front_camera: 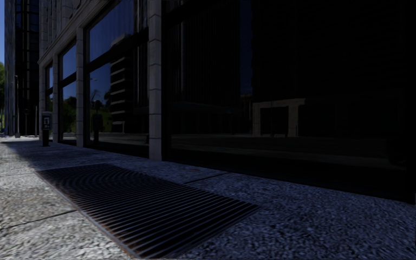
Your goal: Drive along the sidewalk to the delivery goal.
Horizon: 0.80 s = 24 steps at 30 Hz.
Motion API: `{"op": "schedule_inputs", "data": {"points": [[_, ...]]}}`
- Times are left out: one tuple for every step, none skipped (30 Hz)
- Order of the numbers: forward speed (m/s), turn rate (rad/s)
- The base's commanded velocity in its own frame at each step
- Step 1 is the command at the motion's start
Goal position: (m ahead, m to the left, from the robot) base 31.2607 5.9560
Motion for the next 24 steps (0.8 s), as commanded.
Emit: {"op": "schedule_inputs", "data": {"points": [[1.89, 0.65], [1.89, 0.65], [1.89, 0.65], [1.89, 0.65], [1.89, 0.65], [1.89, 0.65], [1.89, 0.65], [1.89, 0.65], [1.89, 0.65], [1.89, 0.65], [1.89, 0.65], [1.89, 0.66], [1.89, 0.66], [1.89, 0.66], [1.89, 0.66], [1.89, 0.66], [1.89, 0.66], [1.89, 0.66], [1.89, 0.66], [1.89, 0.66], [1.89, 0.66], [1.89, 0.66], [1.89, 0.66], [1.89, 0.66]]}}
